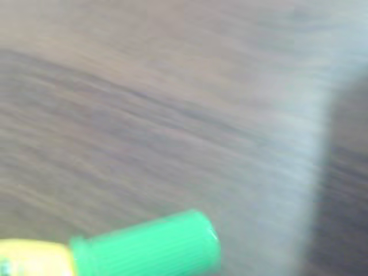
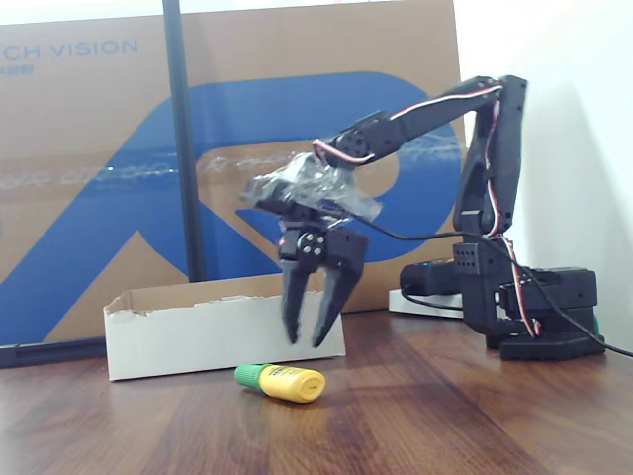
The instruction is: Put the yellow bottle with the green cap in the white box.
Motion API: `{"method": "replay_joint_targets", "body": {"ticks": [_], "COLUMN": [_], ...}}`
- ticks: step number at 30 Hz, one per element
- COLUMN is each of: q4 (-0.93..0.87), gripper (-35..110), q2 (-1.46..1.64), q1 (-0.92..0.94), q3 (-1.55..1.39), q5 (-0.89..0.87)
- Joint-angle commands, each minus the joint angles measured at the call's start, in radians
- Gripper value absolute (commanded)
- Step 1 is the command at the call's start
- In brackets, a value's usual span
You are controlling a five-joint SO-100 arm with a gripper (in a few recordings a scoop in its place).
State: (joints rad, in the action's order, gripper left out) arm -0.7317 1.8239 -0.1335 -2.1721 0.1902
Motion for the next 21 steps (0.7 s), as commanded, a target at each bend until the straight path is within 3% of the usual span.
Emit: {"method": "replay_joint_targets", "body": {"ticks": [1,11,21], "q4": [0.011,0.02,0.028], "gripper": [14,35,32], "q2": [-0.015,-0.092,-0.103], "q1": [-0.031,-0.049,-0.071], "q3": [0.069,0.086,0.035], "q5": [0.034,0.089,0.12]}}
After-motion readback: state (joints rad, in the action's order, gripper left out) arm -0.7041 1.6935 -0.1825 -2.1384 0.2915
